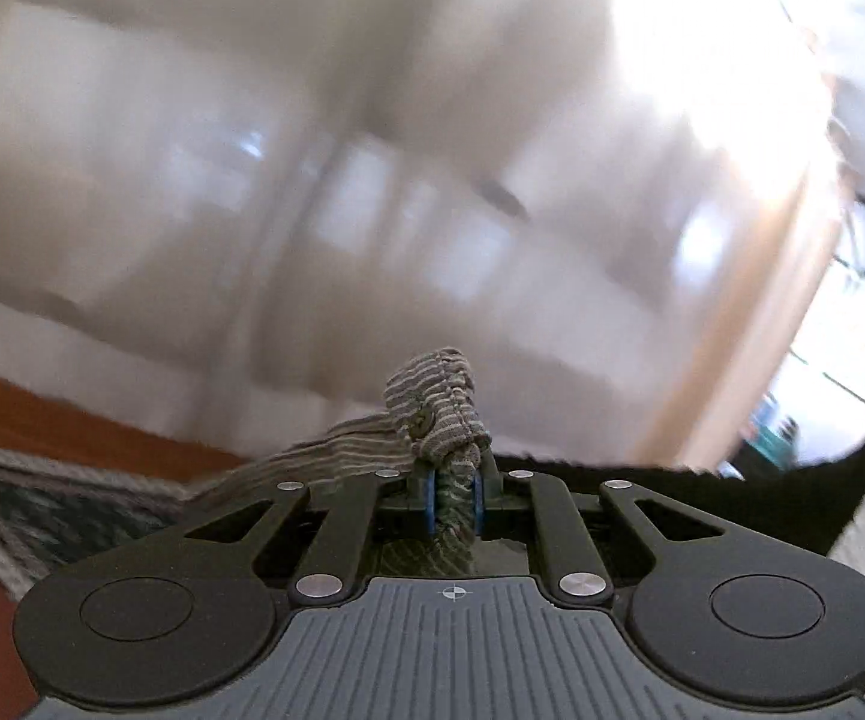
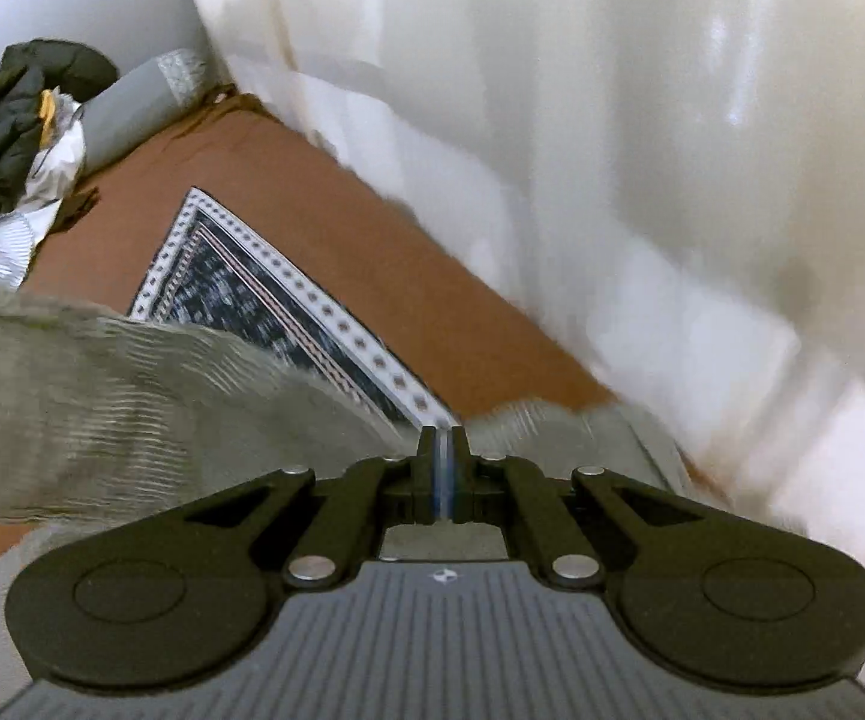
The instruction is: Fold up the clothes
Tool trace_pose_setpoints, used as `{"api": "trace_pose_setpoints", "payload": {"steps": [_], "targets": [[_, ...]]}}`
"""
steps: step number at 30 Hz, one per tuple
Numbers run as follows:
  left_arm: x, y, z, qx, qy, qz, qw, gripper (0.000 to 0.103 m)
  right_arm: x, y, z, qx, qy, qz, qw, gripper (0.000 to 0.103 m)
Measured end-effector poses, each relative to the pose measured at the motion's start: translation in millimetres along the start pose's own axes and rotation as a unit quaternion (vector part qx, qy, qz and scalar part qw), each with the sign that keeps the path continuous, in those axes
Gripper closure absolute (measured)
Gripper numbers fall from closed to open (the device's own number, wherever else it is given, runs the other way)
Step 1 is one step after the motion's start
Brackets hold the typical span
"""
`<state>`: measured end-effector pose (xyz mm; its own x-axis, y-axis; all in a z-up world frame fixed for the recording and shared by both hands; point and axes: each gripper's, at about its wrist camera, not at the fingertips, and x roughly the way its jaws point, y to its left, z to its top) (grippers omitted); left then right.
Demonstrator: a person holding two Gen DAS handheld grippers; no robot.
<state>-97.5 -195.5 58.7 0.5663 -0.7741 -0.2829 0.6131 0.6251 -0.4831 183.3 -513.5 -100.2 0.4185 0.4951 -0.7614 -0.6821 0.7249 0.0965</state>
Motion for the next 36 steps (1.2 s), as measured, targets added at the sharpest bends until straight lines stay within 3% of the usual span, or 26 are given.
{"api": "trace_pose_setpoints", "payload": {"steps": [6,12,13,15,17,18,23,26,31,36], "targets": [[54.4,-24.2,-33.6,-0.018,0.062,-0.029,0.9975,0.095,-13.1,-20.5,-53.1,0.055,0.01,-0.01,0.998,0.101],[94.8,-31.6,-57.5,-0.004,0.109,-0.019,0.9938,0.095,-23.0,-8.2,-59.5,0.101,0.008,0.025,0.995,0.094],[98.0,-31.4,-62.5,0.0,0.116,-0.015,0.9931,0.095,-24.8,-2.7,-54.2,0.103,0.005,0.031,0.994,0.09],[107.1,-27.9,-72.9,0.003,0.133,-0.009,0.9911,0.095,-27.2,7.9,-43.2,0.104,-0.002,0.04,0.994,0.065],[114.1,-22.3,-83.2,-0.003,0.149,-0.009,0.9887,0.094,-27.4,19.2,-30.9,0.096,-0.006,0.045,0.994,0.047],[117.3,-20.5,-88.6,-0.004,0.157,-0.008,0.9875,0.094,-27.5,22.0,-28.3,0.09,-0.008,0.047,0.995,0.043],[134.2,-17.9,-109.1,-0.009,0.187,-0.005,0.9823,0.094,-18.8,35.3,-20.3,0.078,0.021,0.036,0.996,0.043],[133.8,-18.6,-115.1,0.001,0.189,-0.003,0.9819,0.093,-37.0,42.1,-33.1,0.076,0.027,0.038,0.996,0.043],[138.8,-20.5,-126.9,0.026,0.211,-0.004,0.9771,0.091,-108.1,58.4,-84.5,0.107,0.026,0.079,0.991,0.042],[155.8,-32.9,-150.8,0.077,0.26,-0.026,0.9623,0.088,-154.0,81.1,-131.7,0.158,0.052,0.127,0.978,0.04]]}}
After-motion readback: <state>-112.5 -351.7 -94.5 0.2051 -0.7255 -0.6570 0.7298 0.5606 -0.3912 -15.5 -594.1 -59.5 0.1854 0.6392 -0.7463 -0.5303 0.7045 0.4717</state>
